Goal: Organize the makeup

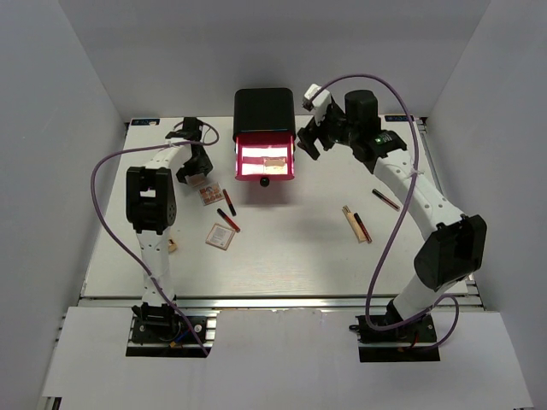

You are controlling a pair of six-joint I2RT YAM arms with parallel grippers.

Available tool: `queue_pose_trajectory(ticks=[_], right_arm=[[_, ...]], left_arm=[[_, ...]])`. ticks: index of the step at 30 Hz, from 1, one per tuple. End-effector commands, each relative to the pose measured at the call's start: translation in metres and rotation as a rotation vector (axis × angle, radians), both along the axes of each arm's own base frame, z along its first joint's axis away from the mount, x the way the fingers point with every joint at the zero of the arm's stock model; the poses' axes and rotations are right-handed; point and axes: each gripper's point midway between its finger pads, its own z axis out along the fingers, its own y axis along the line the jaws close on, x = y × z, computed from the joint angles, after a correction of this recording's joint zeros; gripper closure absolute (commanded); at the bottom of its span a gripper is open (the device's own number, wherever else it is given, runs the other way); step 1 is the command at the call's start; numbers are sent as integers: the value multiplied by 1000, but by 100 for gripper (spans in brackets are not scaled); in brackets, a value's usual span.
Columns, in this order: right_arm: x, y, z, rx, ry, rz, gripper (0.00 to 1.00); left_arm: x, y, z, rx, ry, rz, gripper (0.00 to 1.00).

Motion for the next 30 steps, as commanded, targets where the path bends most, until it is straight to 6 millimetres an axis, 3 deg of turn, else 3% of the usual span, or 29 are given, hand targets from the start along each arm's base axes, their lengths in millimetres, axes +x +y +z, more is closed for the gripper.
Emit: queue_pose_trajectory(ticks=[1,3,7,12,13,15,16,17,18,19,21,23,24,25,30], right_arm=[[-3,-9,3,70,30,-12,11],[-4,-11,1,82,50,-17,11],[-8,-19,-1,94,71,-29,11],[-16,-24,-1,98,75,-23,11],[-17,-25,-1,101,73,-21,11],[-21,-29,-2,107,77,-23,11],[-23,-30,-2,117,82,-15,11],[-24,-31,-7,118,90,-13,12],[-26,-33,-6,123,90,-11,12],[-27,-35,-4,133,88,-10,13],[-29,-38,-8,136,96,-8,14],[-30,-39,-10,141,105,-3,16],[-29,-40,-12,142,108,-7,16],[-30,-39,-13,143,113,-2,16],[-30,-36,-19,154,143,6,17]], left_arm=[[-9,16,4,55,17,17,22],[-10,15,0,51,27,25,30],[-14,11,-14,26,53,37,62],[-16,7,-5,-1,4,41,82],[-9,4,2,-18,-41,32,84],[-18,-8,26,-84,-106,-18,89],[-9,-14,41,-119,-195,-40,91],[-28,-27,34,-182,-186,-88,96],[-30,-32,71,-212,-289,-115,97],[-27,-38,89,-241,-374,-142,98],[-50,-52,119,-308,-480,-218,99],[-66,-61,137,-344,-541,-276,99],[-79,-67,136,-368,-547,-315,99],[-89,-72,161,-375,-616,-346,99],[-115,-94,195,-431,-699,-466,99]])
